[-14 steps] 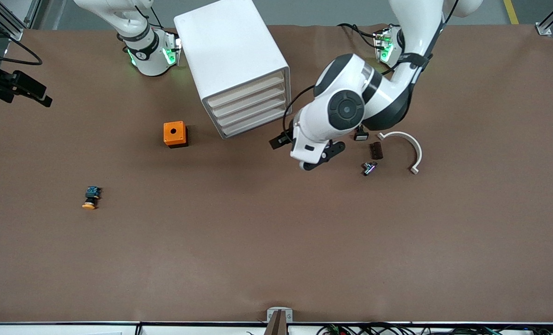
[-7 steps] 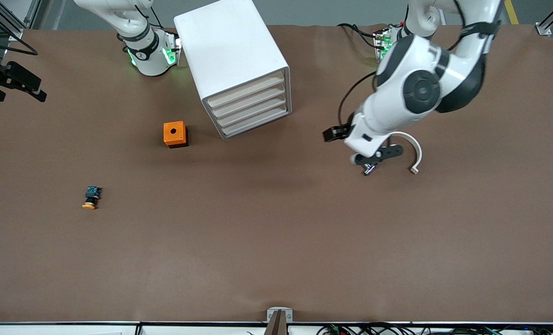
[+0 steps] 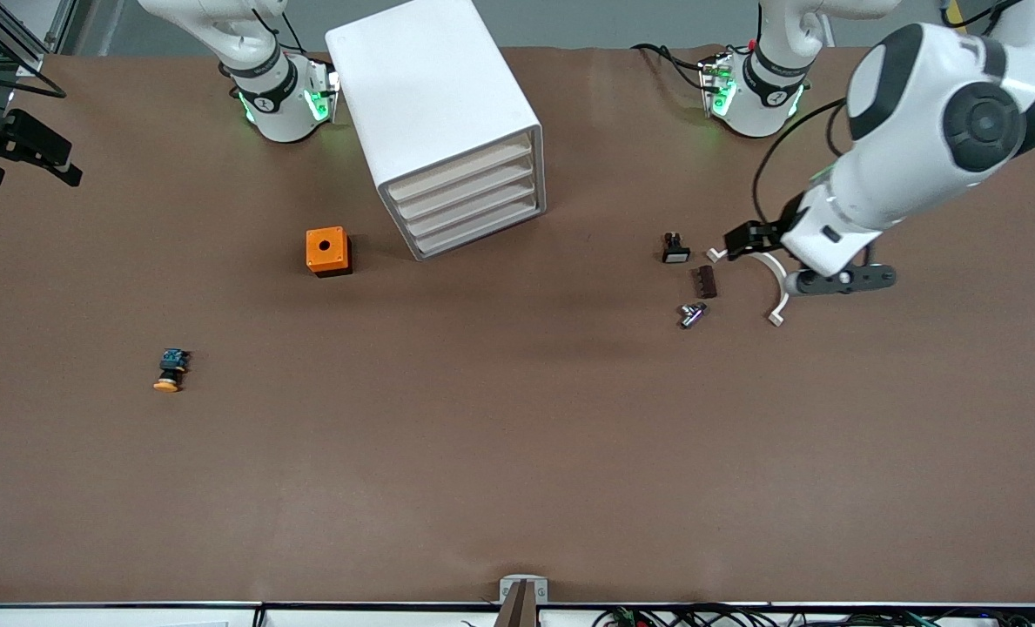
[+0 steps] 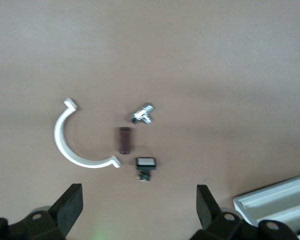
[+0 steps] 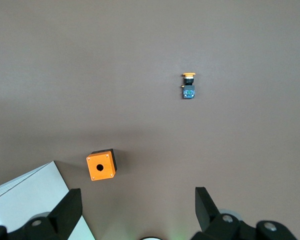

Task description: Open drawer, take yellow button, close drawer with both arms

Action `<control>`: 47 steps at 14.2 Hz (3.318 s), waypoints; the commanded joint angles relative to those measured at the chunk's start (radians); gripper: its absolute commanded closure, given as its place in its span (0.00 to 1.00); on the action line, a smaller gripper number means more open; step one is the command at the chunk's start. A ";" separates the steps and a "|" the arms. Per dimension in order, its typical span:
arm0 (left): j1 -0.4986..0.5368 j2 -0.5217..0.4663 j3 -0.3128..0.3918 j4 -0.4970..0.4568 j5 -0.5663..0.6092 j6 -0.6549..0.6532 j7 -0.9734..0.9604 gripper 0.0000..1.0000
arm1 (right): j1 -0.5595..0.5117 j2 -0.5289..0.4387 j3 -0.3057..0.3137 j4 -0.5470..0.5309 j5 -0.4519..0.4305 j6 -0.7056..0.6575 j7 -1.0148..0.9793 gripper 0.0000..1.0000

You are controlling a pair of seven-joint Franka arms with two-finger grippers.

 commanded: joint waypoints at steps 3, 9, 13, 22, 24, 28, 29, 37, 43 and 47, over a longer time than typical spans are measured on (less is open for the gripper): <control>0.132 -0.090 -0.017 -0.027 0.062 -0.027 0.129 0.00 | -0.014 -0.021 0.009 -0.022 -0.004 0.021 -0.018 0.00; 0.275 -0.173 -0.014 -0.009 0.062 -0.067 0.275 0.00 | -0.029 -0.017 0.008 -0.022 0.004 0.031 -0.026 0.00; 0.276 -0.162 -0.011 0.068 0.090 -0.066 0.273 0.00 | -0.028 -0.017 0.008 -0.022 0.004 0.031 -0.027 0.00; 0.180 -0.139 0.046 0.143 0.116 -0.061 0.266 0.00 | -0.028 -0.022 0.009 -0.029 0.005 0.017 -0.027 0.00; 0.178 -0.142 0.046 0.145 0.114 -0.061 0.258 0.00 | -0.029 -0.022 0.009 -0.031 0.005 0.017 -0.027 0.00; 0.189 -0.156 0.043 0.166 0.113 -0.069 0.258 0.00 | -0.029 -0.022 0.008 -0.031 0.005 0.017 -0.038 0.00; 0.190 -0.156 0.044 0.171 0.113 -0.069 0.261 0.00 | -0.029 -0.022 0.008 -0.031 0.007 0.016 -0.038 0.00; 0.189 -0.165 0.040 0.177 0.113 -0.123 0.252 0.00 | -0.065 -0.021 0.008 -0.031 0.007 0.014 -0.087 0.00; 0.210 -0.217 0.021 0.116 0.155 -0.106 0.238 0.00 | -0.062 -0.022 0.014 -0.029 0.007 0.002 -0.072 0.00; 0.212 -0.239 0.008 0.085 0.159 -0.070 0.236 0.00 | -0.060 -0.024 0.017 -0.029 0.007 0.002 -0.072 0.00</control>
